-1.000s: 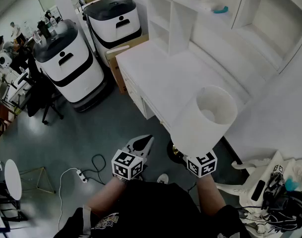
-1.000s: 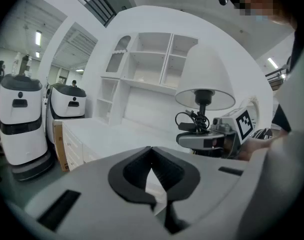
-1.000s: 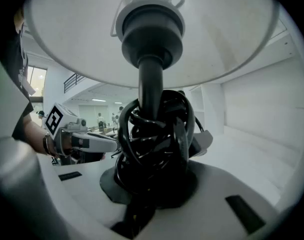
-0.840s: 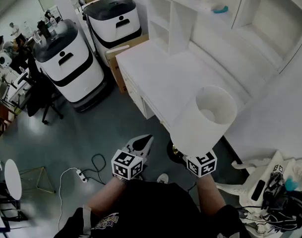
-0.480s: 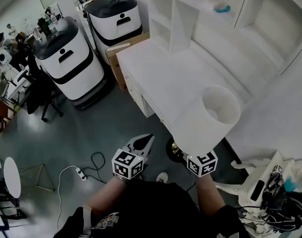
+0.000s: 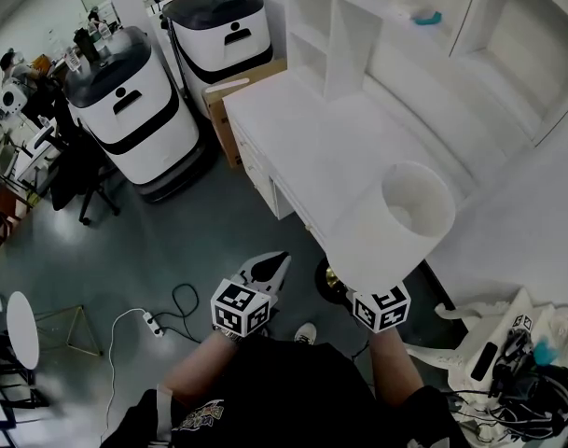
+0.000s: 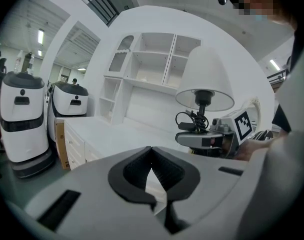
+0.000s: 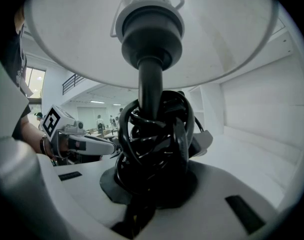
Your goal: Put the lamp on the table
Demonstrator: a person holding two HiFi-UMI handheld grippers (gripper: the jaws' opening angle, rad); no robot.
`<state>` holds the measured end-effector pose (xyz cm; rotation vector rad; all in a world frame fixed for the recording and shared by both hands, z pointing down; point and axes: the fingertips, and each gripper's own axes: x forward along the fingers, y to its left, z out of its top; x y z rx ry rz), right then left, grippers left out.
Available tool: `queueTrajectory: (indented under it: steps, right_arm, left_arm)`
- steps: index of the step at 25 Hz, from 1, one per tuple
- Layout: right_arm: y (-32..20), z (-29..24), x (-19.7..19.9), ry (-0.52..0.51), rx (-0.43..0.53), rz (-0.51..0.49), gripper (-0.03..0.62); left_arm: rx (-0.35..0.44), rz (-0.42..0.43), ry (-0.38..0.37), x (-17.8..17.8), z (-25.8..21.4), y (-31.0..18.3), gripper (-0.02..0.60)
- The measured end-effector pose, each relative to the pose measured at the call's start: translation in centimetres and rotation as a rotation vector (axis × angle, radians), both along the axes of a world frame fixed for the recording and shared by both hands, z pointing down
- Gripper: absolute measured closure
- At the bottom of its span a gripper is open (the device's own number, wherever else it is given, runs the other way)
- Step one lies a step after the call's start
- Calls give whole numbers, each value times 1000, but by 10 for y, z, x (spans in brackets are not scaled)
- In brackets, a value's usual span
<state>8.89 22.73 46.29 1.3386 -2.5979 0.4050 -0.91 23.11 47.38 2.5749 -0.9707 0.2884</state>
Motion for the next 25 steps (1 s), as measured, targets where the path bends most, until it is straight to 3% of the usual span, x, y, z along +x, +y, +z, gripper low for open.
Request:
queueTrajectory:
  steps: [25]
  right_arm:
    - [-52,5,-37,-20,-7,46,534]
  left_arm:
    - [-22,42,-20,-47,5,-50,575]
